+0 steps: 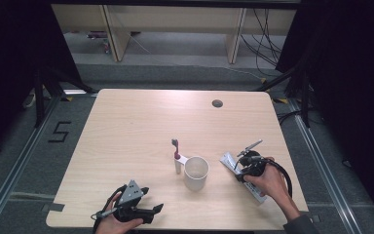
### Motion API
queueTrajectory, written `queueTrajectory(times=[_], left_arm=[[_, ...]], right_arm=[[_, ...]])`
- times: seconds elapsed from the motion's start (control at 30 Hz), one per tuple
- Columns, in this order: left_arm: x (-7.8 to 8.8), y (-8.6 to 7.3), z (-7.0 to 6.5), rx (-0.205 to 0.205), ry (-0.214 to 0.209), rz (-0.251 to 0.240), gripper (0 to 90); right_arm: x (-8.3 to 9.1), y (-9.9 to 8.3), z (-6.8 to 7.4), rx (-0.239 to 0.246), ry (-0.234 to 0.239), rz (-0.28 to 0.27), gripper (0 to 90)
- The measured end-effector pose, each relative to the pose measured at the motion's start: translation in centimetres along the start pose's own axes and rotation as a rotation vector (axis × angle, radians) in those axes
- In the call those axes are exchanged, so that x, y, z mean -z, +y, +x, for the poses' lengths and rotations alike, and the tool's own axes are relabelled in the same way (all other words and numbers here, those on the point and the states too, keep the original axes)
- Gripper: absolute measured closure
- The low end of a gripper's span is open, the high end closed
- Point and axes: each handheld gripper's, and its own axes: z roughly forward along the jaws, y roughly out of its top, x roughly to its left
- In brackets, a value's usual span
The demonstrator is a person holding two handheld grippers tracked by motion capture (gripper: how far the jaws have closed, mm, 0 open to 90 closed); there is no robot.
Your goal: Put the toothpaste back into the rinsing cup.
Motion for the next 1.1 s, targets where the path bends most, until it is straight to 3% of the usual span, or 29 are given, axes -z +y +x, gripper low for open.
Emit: queueTrajectory(times=[0.07, 0.1, 0.13, 0.2, 0.23, 0.27, 0.33, 0.4, 0.43, 0.5, 0.63, 0.7, 0.83, 0.9, 1.03, 1.1], left_arm=[[0.0, 0.0, 0.0, -0.008, -0.001, -0.001, 22.6], [0.0, -0.1, -0.1, 0.001, -0.005, -0.01, 22.6], [0.0, 0.0, 0.0, -0.007, -0.004, -0.001, 22.7], [0.1, 0.0, 0.2, -0.031, 0.003, 0.02, 22.9], [0.1, 0.0, 0.2, -0.031, 0.003, 0.02, 22.9], [0.0, -0.1, -0.1, -0.004, -0.006, -0.005, 22.9], [0.0, 0.0, 0.1, -0.019, -0.004, 0.008, 23.1], [-0.1, -0.1, -0.1, -0.006, -0.005, -0.005, 23.1], [0.0, -0.1, 0.0, -0.021, -0.006, 0.011, 23.1], [-0.1, -0.1, 0.0, -0.006, -0.005, -0.005, 23.3], [0.0, -0.1, 0.0, -0.018, -0.003, 0.01, 23.5], [-0.1, -0.1, -0.1, -0.004, -0.004, -0.008, 23.6], [0.0, -0.1, 0.0, -0.019, -0.008, 0.01, 23.9], [-0.2, 0.0, -0.1, -0.003, -0.004, -0.005, 24.0], [0.0, -0.1, 0.1, -0.04, 0.002, 0.028, 24.0], [-0.1, -0.1, -0.2, -0.016, -0.003, 0.006, 24.0]], right_arm=[[0.0, 0.1, -0.1, 0.01, 0.0, 0.001, 62.7], [0.1, 0.3, 0.0, -0.017, 0.006, 0.02, 64.4], [0.2, 0.6, -0.3, 0.022, -0.005, 0.029, 68.4], [0.3, 0.8, -0.4, 0.027, 0.002, 0.042, 70.9], [0.3, 0.8, -0.4, 0.027, 0.002, 0.042, 70.9], [0.2, 0.9, -0.6, 0.034, -0.002, 0.047, 72.2], [0.1, 1.2, -1.0, 0.049, -0.015, 0.081, 75.6], [-0.1, 1.3, -1.2, 0.049, -0.006, 0.108, 75.8], [-0.2, 1.3, -1.2, 0.052, -0.011, 0.116, 75.8], [-0.3, 1.5, -1.4, 0.055, 0.003, 0.133, 75.8], [-0.5, 1.7, -1.3, 0.059, 0.002, 0.161, 75.8], [-0.5, 1.9, -1.3, 0.071, 0.003, 0.179, 75.8], [-0.8, 2.3, -1.4, 0.1, 0.004, 0.209, 75.9], [-1.0, 2.6, -1.5, 0.127, 0.01, 0.224, 76.0], [-1.1, 2.9, -1.6, 0.136, 0.017, 0.251, 76.1], [-1.2, 3.1, -1.4, 0.123, 0.005, 0.274, 76.1]])
